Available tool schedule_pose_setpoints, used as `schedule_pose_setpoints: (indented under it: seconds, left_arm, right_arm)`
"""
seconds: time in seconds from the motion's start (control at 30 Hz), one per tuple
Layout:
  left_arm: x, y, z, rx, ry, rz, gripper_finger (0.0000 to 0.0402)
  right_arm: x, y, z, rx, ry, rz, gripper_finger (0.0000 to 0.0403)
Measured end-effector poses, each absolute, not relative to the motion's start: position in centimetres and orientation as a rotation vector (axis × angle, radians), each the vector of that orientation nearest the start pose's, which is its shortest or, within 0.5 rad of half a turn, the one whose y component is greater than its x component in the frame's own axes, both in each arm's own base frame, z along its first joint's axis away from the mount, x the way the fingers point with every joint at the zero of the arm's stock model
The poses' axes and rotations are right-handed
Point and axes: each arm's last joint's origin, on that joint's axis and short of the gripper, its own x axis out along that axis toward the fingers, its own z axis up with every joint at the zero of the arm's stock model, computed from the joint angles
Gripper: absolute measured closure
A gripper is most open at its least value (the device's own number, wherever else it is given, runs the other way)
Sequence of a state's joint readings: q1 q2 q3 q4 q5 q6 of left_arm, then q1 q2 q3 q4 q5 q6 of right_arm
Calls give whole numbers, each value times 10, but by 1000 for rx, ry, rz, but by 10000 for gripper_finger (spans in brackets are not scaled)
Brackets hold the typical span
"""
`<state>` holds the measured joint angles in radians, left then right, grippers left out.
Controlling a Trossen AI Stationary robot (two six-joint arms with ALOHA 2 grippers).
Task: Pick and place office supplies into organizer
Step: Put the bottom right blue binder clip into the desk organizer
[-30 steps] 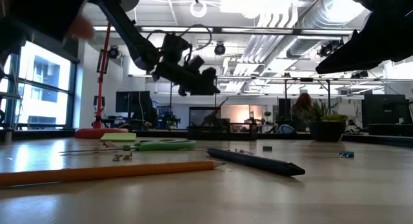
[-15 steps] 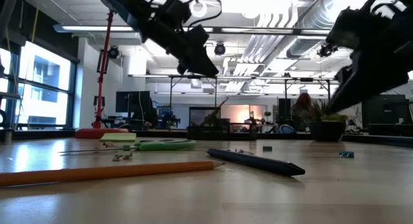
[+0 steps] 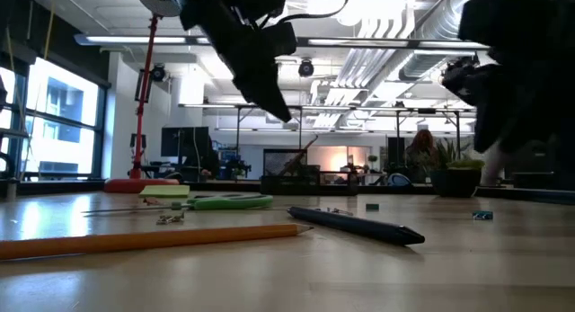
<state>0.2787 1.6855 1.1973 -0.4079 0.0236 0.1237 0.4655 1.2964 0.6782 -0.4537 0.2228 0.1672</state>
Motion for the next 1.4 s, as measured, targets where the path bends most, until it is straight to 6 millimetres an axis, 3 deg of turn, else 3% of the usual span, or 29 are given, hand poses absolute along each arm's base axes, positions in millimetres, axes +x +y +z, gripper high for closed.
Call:
schedule_pose_setpoints:
  seconds: [0.27, 0.47, 0.67, 0.9, 1.1, 1.4]
  left_arm:
    - [331, 66, 211, 22, 975, 194, 399]
    - [298, 51, 198, -30, 816, 231, 397]
    - [279, 36, 203, -105, 638, 176, 397]
    - [280, 17, 208, -67, 590, 170, 397]
    - [281, 5, 208, -33, 587, 183, 397]
    - [280, 1, 208, -27, 590, 184, 396]
  right_arm:
    - [217, 80, 172, -323, 1081, 213, 289]
    - [228, 83, 151, -411, 1159, 296, 288]
    - [245, 87, 155, -510, 1190, 403, 288]
    - [258, 87, 142, -550, 1331, 510, 288]
    - [266, 89, 140, -573, 1338, 505, 288]
    - [266, 90, 141, -485, 1349, 464, 289]
